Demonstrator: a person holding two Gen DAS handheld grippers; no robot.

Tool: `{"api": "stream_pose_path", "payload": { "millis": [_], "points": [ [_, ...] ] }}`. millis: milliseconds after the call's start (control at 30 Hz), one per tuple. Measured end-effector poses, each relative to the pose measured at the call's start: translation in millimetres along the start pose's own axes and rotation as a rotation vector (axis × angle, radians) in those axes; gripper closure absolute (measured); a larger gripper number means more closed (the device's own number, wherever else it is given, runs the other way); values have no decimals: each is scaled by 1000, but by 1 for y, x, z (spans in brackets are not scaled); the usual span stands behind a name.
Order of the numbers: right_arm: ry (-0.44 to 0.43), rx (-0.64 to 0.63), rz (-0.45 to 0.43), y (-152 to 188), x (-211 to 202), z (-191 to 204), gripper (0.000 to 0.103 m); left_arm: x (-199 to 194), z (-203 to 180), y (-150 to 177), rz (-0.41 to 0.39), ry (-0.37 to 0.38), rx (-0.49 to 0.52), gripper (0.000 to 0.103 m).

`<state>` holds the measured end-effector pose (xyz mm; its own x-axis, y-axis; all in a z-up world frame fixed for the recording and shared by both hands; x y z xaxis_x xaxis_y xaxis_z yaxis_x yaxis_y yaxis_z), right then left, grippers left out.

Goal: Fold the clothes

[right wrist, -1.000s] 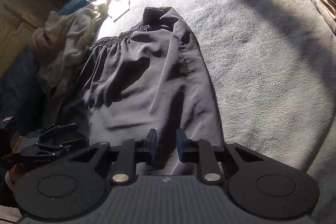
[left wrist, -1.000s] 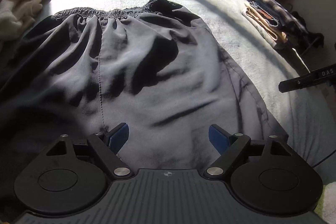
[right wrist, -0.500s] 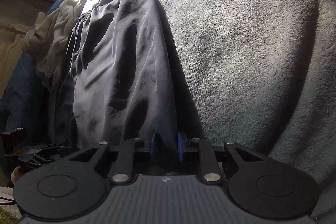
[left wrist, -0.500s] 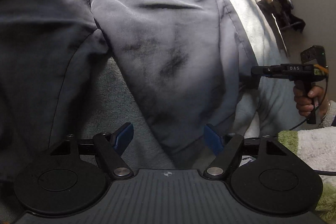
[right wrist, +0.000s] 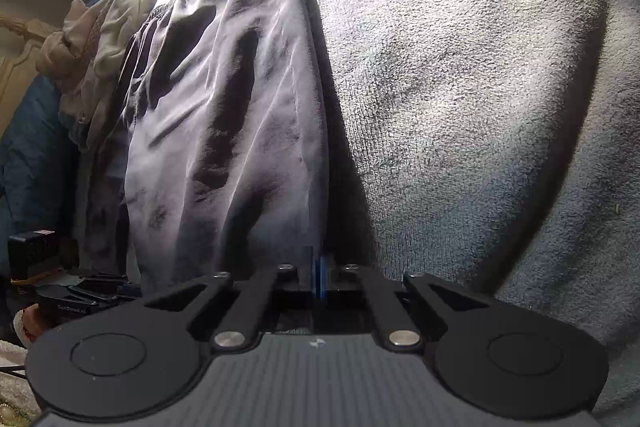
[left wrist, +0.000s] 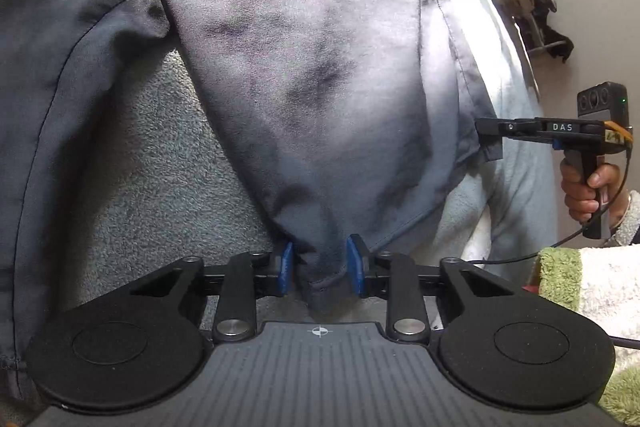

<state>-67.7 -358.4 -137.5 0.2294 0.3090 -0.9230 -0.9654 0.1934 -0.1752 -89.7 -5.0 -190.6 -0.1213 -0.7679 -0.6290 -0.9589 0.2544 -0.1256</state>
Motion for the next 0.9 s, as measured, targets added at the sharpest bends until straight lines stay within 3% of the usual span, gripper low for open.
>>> {"api": "stream_pose_path", "payload": {
  "millis": [67, 167, 267, 467, 567, 667, 733, 800, 900],
  "points": [
    [-7, -20, -35, -10, -18, 5, 102, -2, -1, 1, -2, 7, 10, 100],
    [3, -47, -69, -24, -41, 12, 102, -11, -8, 2, -15, 81, 12, 101],
    [101, -21, 13, -25, -39, 8, 102, -10, -13, 2, 13, 100, 2, 101],
    [157, -45, 49, -23, -42, 13, 102, -3, -13, -2, 48, 92, -3, 102],
    [228, -51, 100, -18, -21, 4, 101, 10, -7, -2, 77, 58, -9, 101],
    [352, -67, 134, -16, 0, -8, 97, 17, -6, -1, 100, 22, 12, 99],
    [382, -39, 158, -19, 3, -16, 96, 13, -7, -3, 96, 16, 19, 90],
    [369, 24, 169, -25, -6, -23, 90, -1, -6, -12, 54, -20, 32, 70],
    [411, 5, 93, -45, -32, -22, 88, -22, -5, -25, -8, -75, 52, 58]
  ]
}}
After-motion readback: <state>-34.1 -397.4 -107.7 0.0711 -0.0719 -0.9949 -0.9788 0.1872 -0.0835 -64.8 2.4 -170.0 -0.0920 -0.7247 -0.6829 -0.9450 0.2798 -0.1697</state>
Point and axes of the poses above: each gripper's, at about its wrist camera, not at the fingertips, and x roughly the way its jaws point, z to its left, y to its underside, the point moved 5 cm from there along x, roughly the way its jaws point, and after that the axes turned 15 degrees about y, right-handed, at the moved point
